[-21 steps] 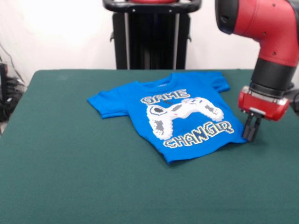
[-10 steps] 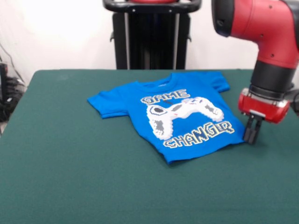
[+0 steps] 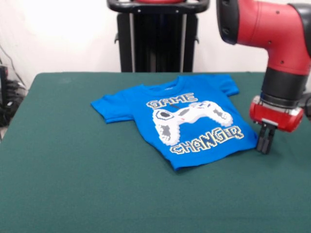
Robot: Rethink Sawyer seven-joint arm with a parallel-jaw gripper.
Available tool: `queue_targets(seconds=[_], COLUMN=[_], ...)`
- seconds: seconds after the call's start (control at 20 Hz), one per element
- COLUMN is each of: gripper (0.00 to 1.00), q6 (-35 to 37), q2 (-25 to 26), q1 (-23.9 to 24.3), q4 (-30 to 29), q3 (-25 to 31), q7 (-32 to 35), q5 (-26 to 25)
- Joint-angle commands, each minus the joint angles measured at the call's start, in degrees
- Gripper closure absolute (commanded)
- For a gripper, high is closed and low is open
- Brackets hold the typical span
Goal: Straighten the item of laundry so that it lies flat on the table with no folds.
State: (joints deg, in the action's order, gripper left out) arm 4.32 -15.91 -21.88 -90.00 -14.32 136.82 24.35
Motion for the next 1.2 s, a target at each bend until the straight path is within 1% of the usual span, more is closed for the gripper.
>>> queue_targets(seconds=[0.05,0.1,0.3,0.55,0.8,1.0,1.2], gripper=[1.00,1.00,1.00,1.00,1.00,1.00,1.00], q6=[2.07,2.72,4.62,9.96,15.23,14.58,17.78], q2=[2.83,2.81,1.61,-2.98,-4.35,-4.57,-8.04], q1=[-2.34,-3.04,-3.22,-3.56,-4.72,-4.29,-4.51], q4=[3.09,3.29,3.25,2.44,4.21,3.13,1.13], q3=[4.95,3.79,3.08,1.89,-2.07,-3.22,-4.93], q7=[10.91,11.03,10.46,10.29,10.83,10.15,9.44], q5=[4.54,4.80,4.85,4.67,4.12,2.84,1.33])
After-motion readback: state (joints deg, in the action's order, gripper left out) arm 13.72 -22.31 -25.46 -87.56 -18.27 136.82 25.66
